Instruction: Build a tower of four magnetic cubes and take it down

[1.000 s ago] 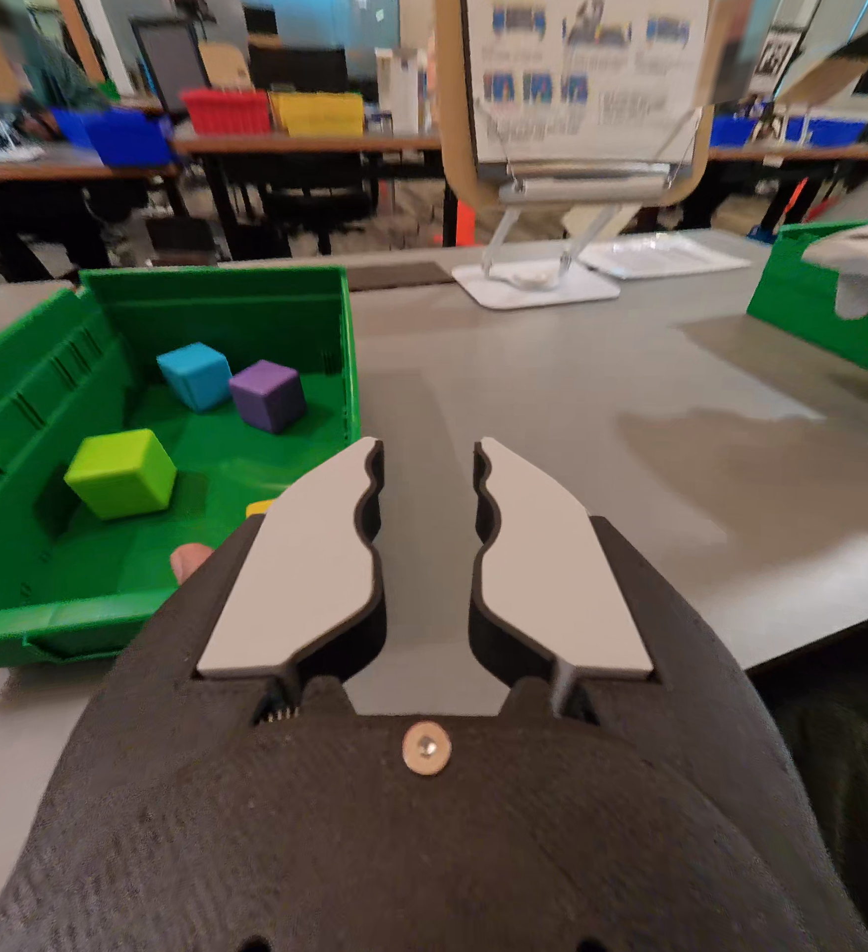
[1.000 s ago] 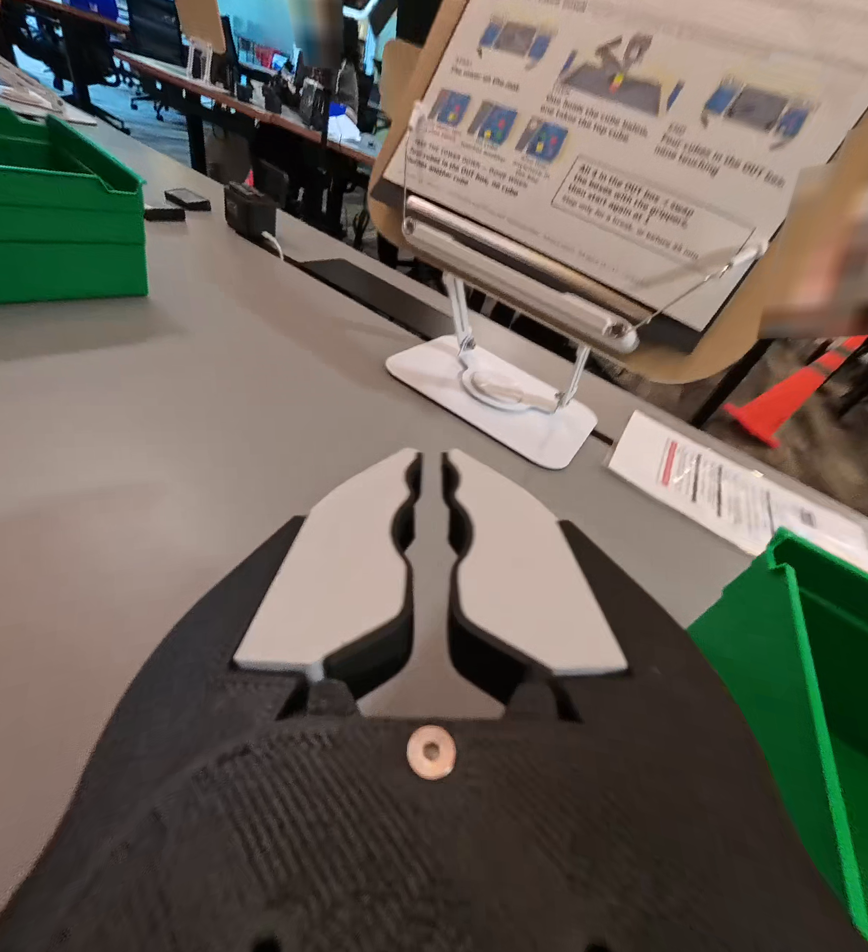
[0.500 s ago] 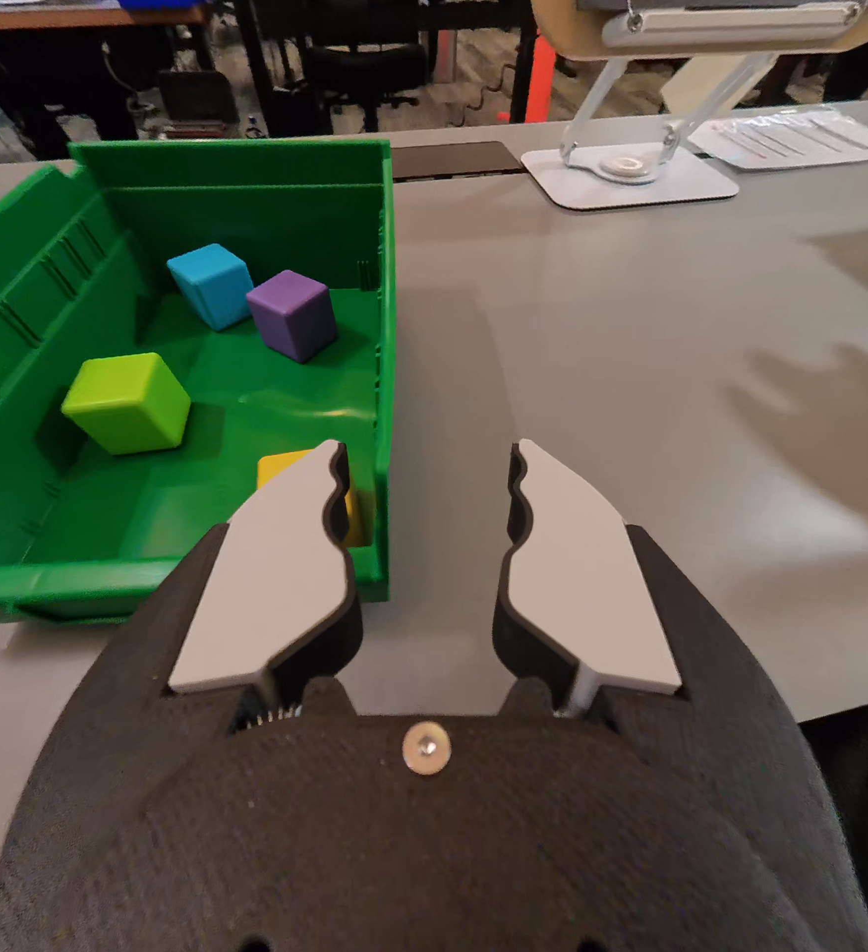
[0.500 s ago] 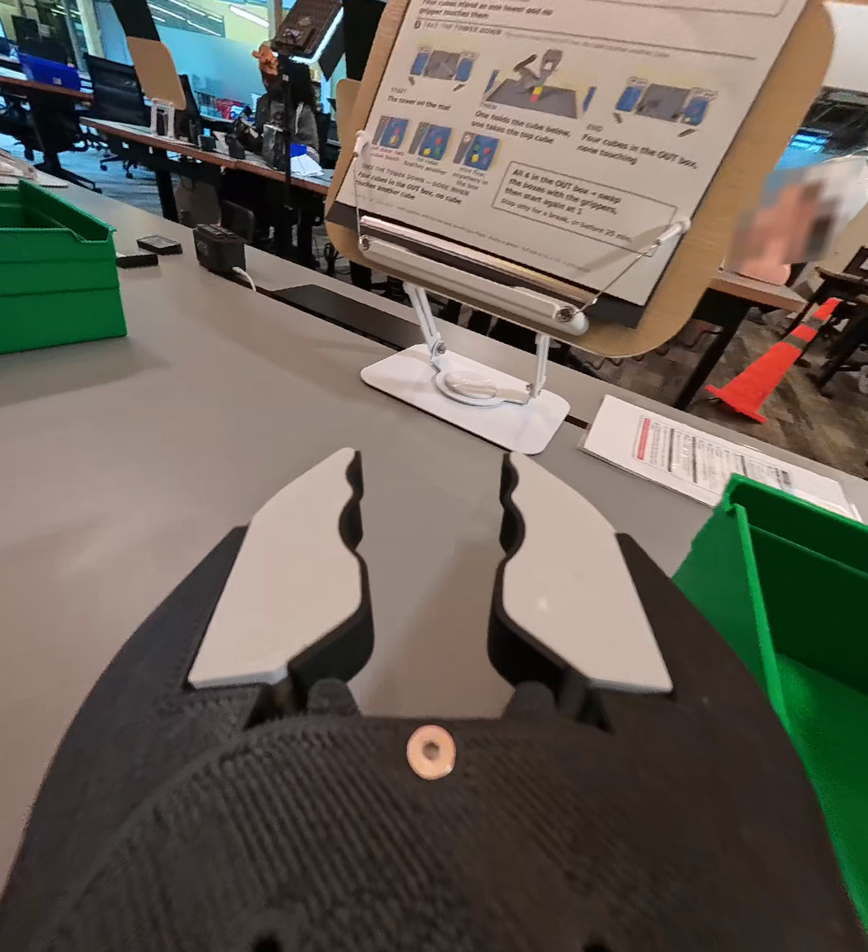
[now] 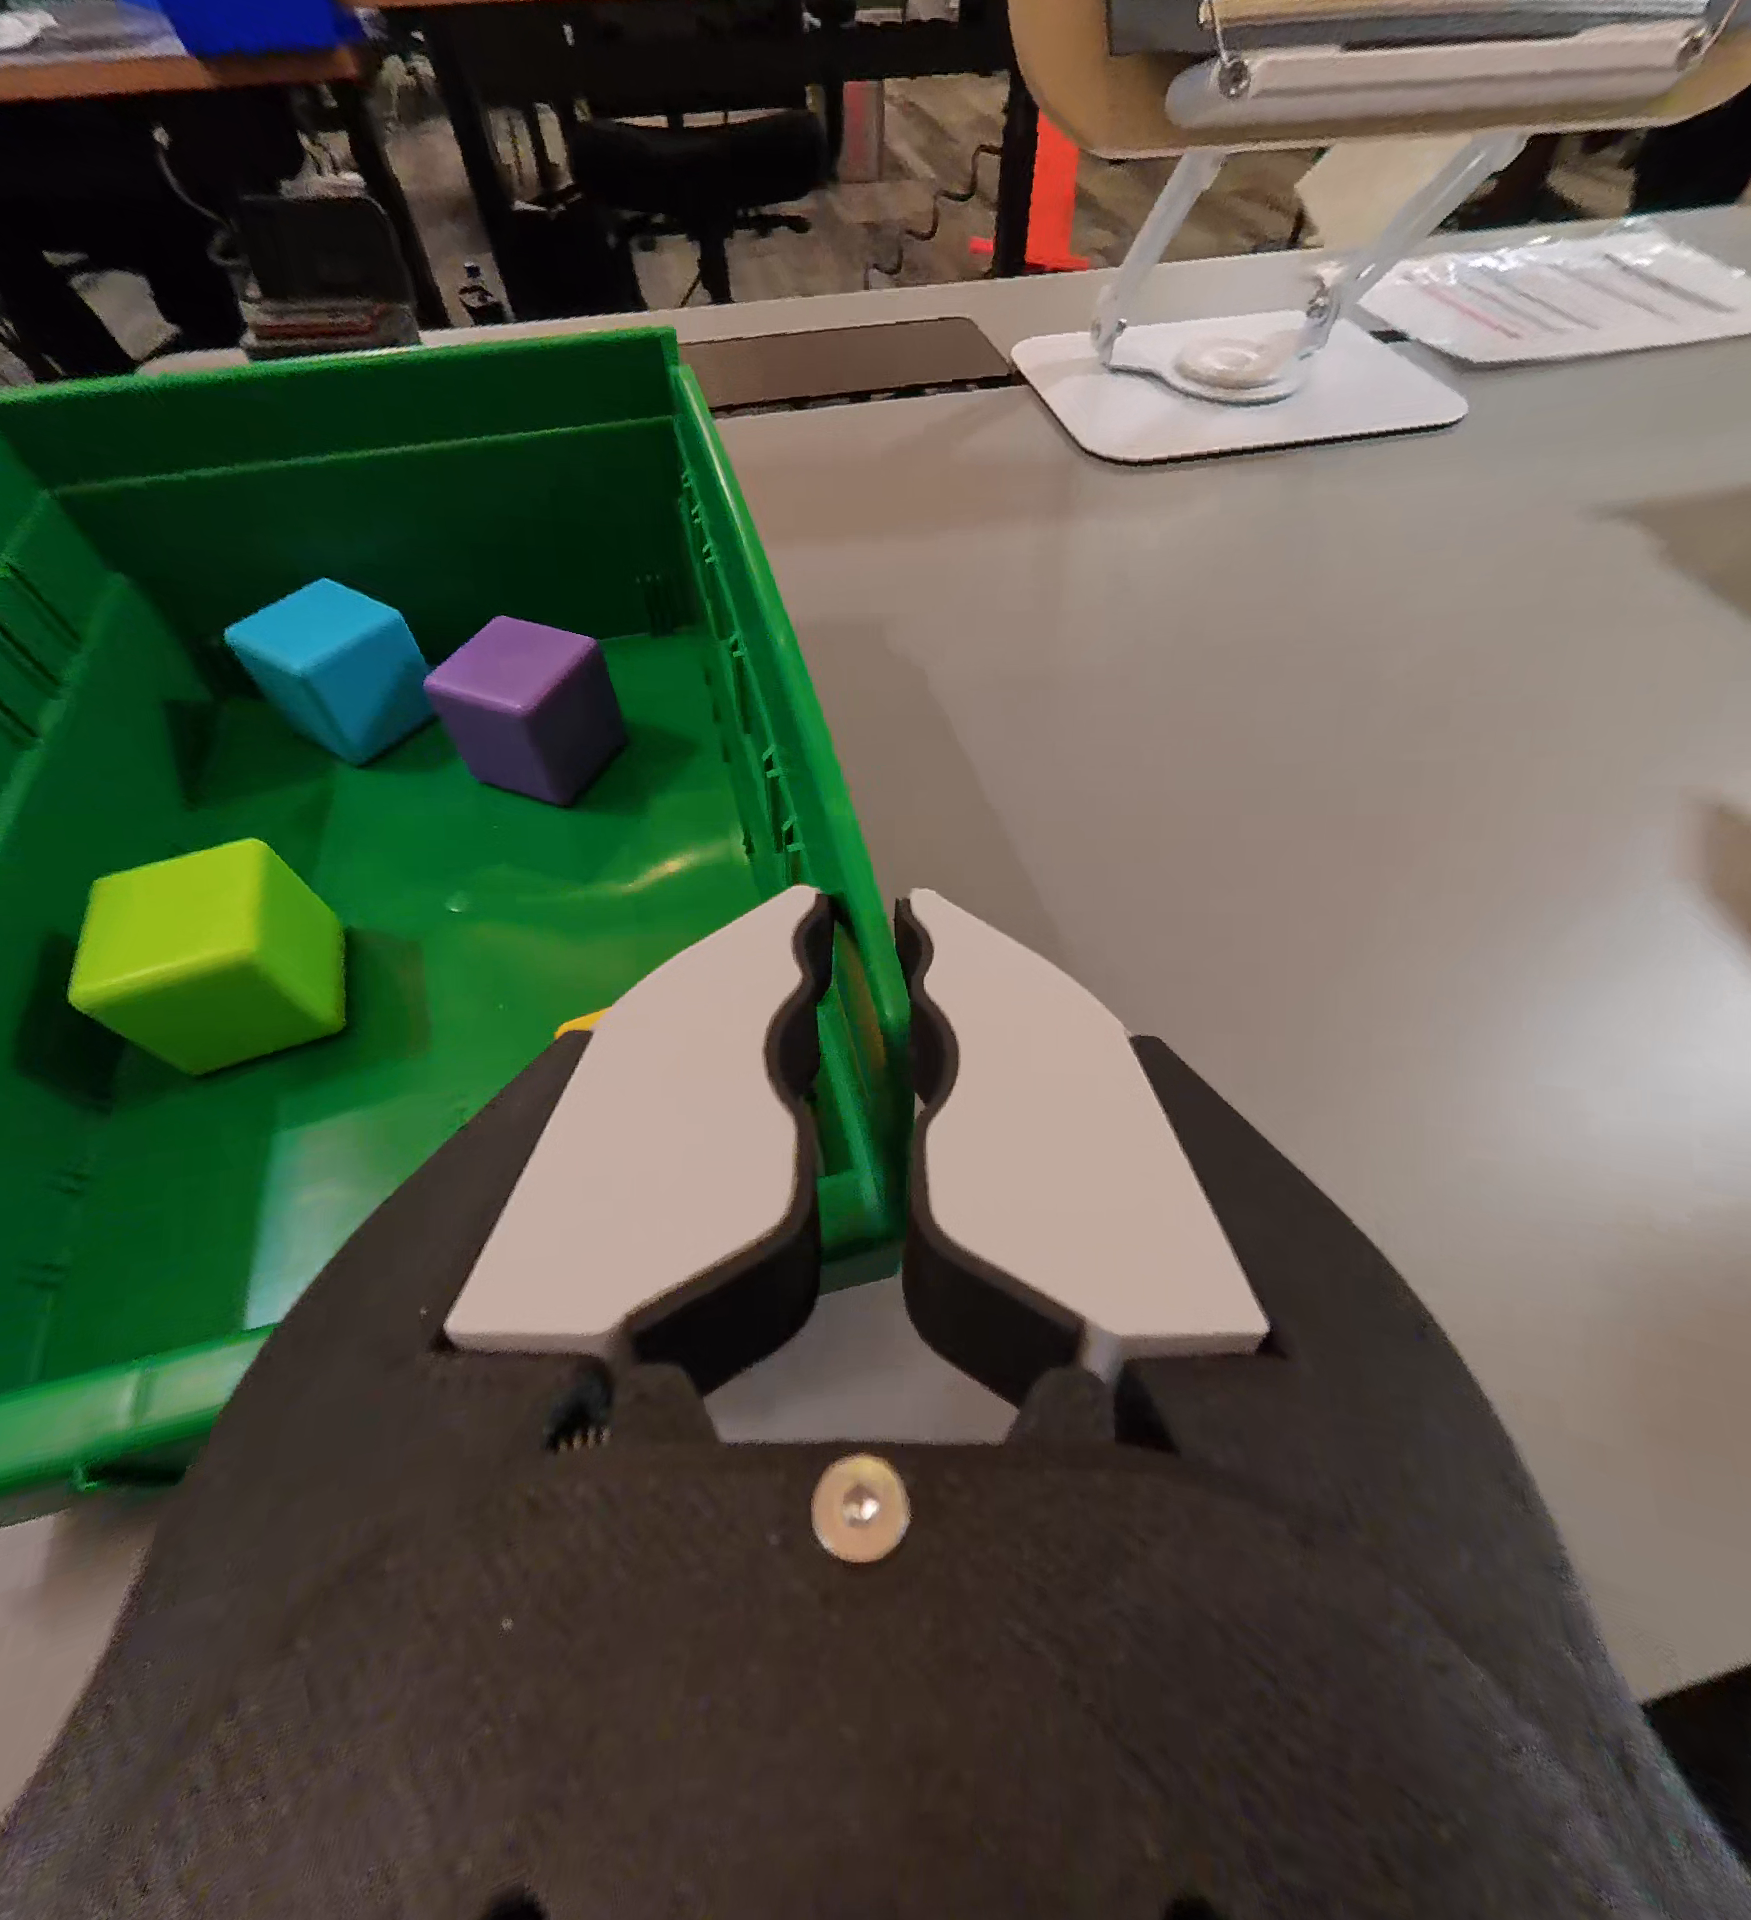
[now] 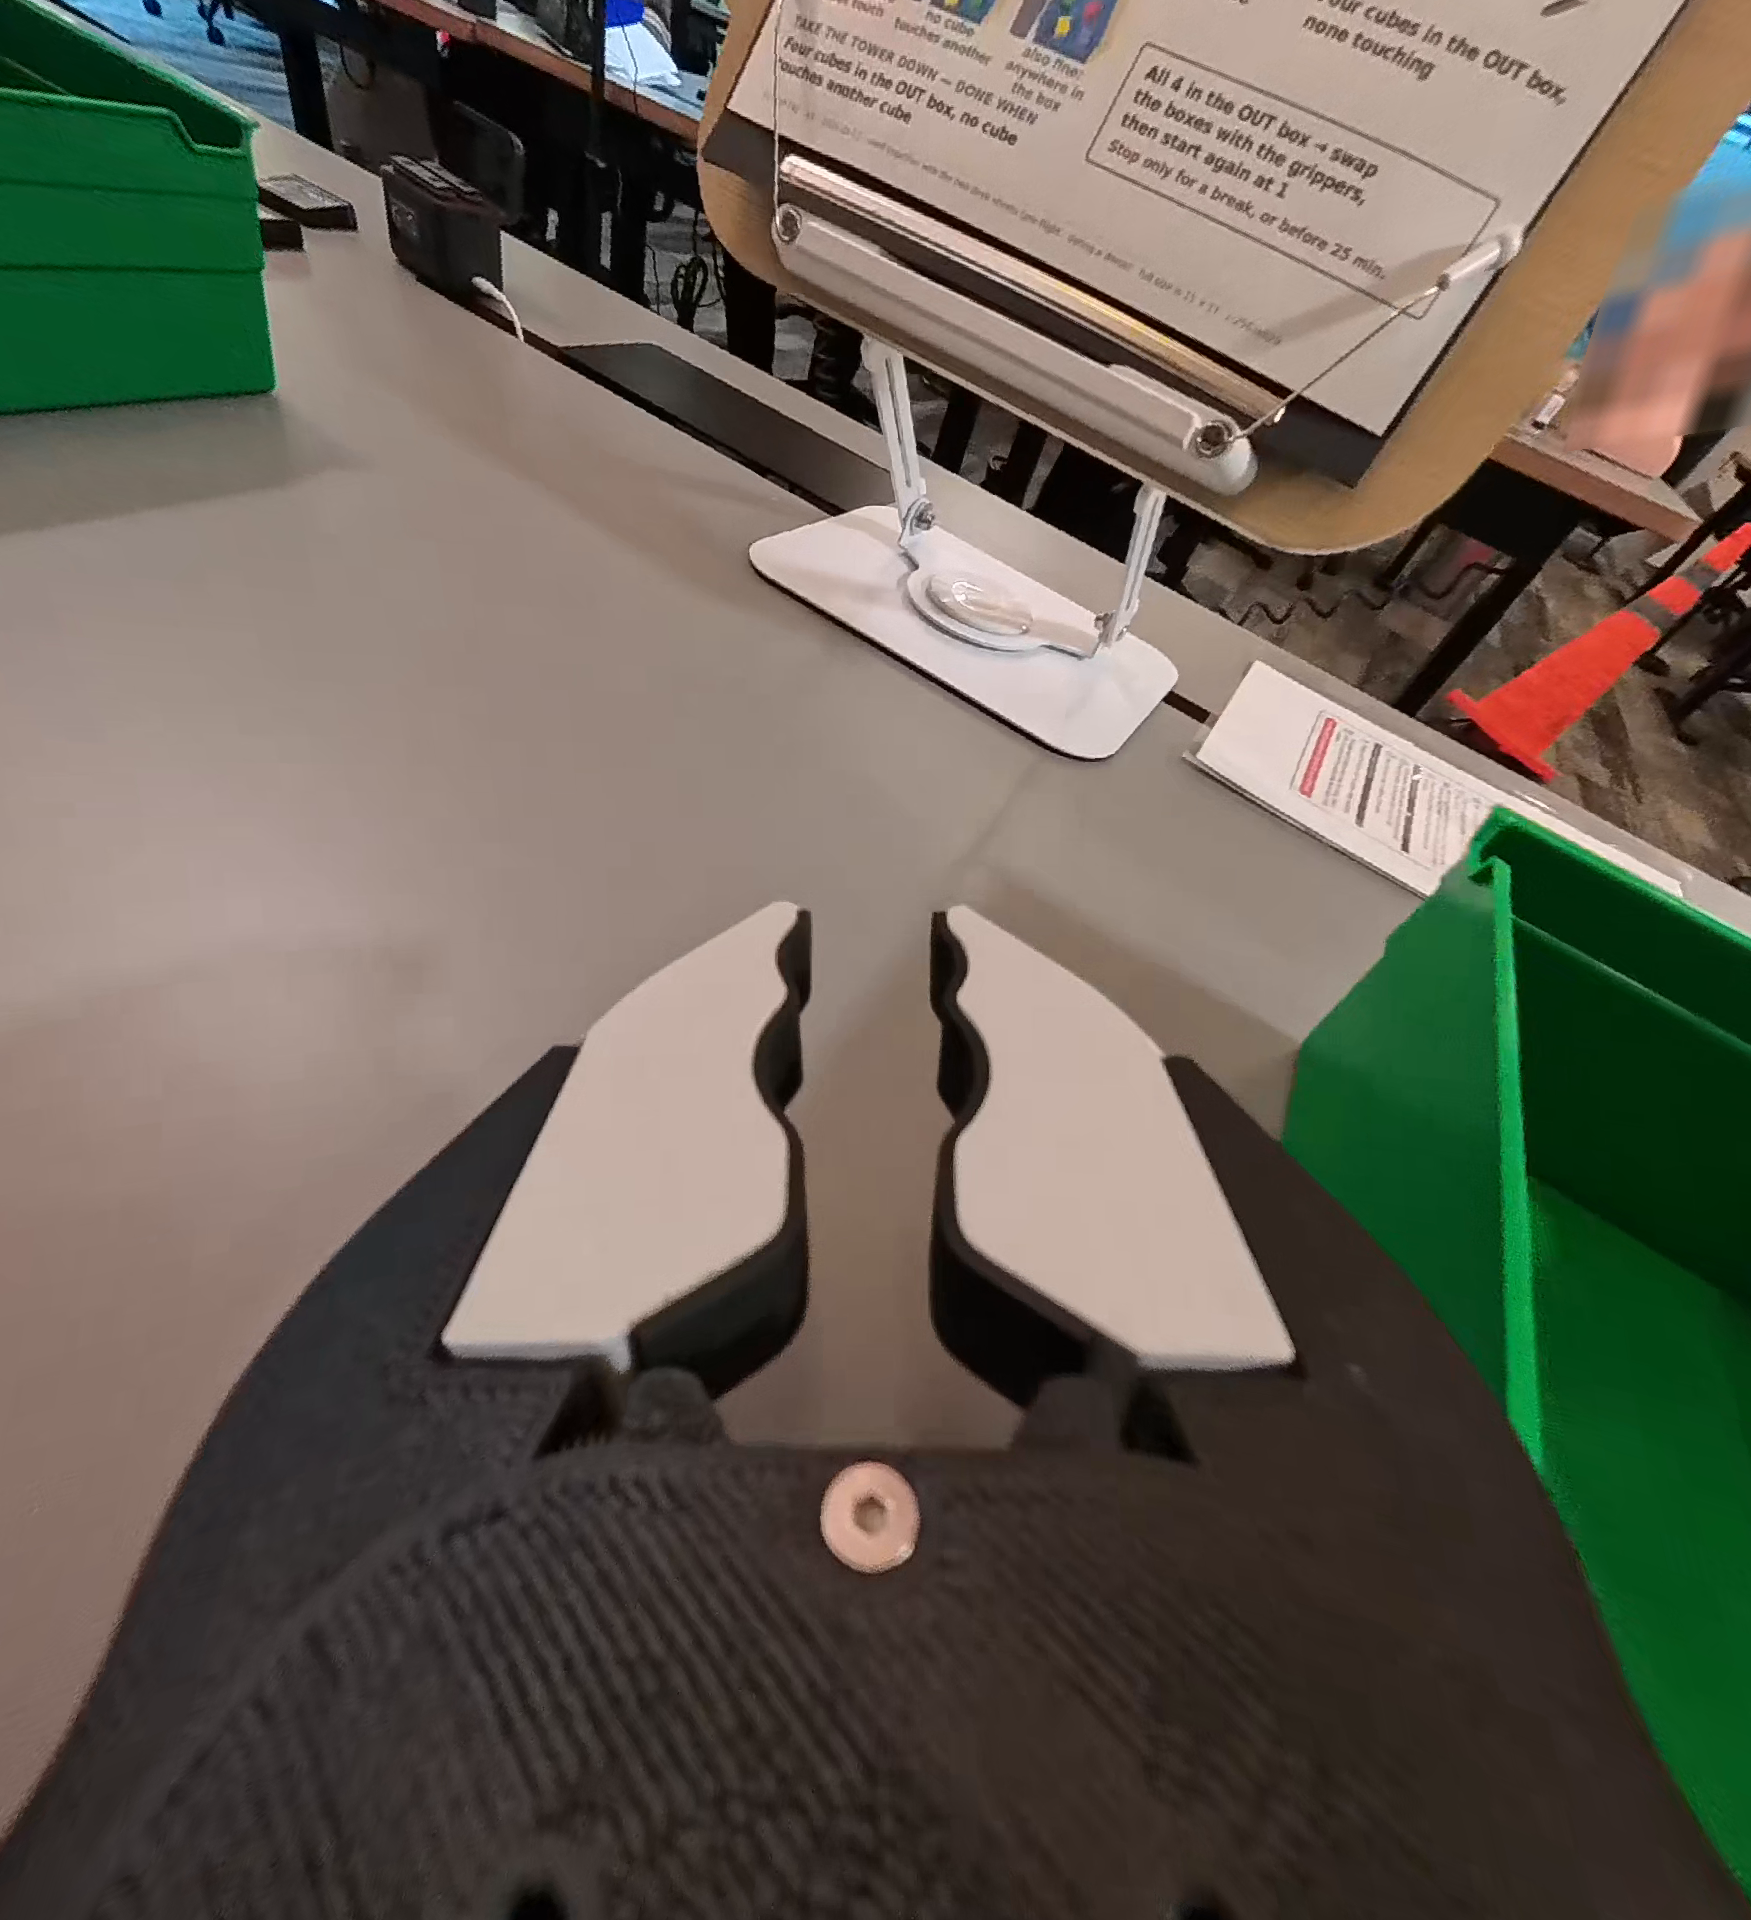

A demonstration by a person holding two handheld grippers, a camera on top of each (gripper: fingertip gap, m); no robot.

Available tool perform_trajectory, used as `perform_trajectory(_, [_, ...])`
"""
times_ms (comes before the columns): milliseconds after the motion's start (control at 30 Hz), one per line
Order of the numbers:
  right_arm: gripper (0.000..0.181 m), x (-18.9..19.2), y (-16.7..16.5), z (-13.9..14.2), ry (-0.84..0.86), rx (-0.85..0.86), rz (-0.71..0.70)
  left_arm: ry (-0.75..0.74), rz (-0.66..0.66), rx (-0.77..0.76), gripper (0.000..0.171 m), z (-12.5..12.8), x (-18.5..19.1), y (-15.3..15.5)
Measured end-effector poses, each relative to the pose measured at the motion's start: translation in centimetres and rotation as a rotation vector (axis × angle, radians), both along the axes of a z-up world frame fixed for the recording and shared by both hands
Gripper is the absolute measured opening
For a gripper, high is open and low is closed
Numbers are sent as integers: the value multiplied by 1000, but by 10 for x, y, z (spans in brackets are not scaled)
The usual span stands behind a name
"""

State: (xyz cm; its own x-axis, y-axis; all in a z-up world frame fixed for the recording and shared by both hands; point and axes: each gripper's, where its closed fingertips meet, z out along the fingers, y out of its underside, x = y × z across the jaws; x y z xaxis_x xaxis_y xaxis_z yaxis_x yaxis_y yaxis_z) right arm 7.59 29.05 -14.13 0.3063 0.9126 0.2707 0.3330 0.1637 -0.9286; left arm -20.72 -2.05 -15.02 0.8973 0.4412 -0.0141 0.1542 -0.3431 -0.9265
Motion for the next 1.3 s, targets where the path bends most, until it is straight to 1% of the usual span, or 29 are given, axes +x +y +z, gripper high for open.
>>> perform_trajectory(133, [20, 8, 2, -1, -2, -3, -18, 9, 19, -7, 11, 0, -4, 4])
perform_trajectory(333, [19, 11, 1, 4, 67, -118, -13, -31, 32, 16, 11, 0, -9, 6])
perform_trajectory(467, [19, 11, 2, 1, 63, -136, -17, -20, 43, 11, 11, 0, -10, 5])
perform_trajectory(567, [19, 10, 1, -2, 37, -114, -16, -27, 58, 9, 17, 0, -12, 4])
perform_trajectory(667, [19, 9, -1, -2, 36, -115, -9, -64, 53, 16, 31, -2, -11, 4])
perform_trajectory(767, [19, 9, 0, -4, 25, -114, -8, -95, 53, 48, 33, 1, -11, 4])
perform_trajectory(1000, [19, 8, -1, -8, 1, -104, -7, -114, 57, 78, 38, 5, -13, 2])
perform_trajectory(1067, [19, 8, -1, -9, -6, -98, -6, -98, 61, 123, 42, 16, -15, 0])
perform_trajectory(1100, [19, 8, -1, -9, -9, -93, -6, -94, 68, 172, 43, 26, -16, -3])
perform_trajectory(1200, [19, 8, -1, -10, -18, -86, -5, -107, 113, 409, 42, 65, -25, -20])
perform_trajectory(1233, [19, 7, -1, -11, -22, -85, -4, -109, 138, 469, 40, 73, -30, -29])
perform_trajectory(1300, [19, 6, -2, -12, -31, -80, -1, -109, 196, 513, 34, 77, -41, -44])
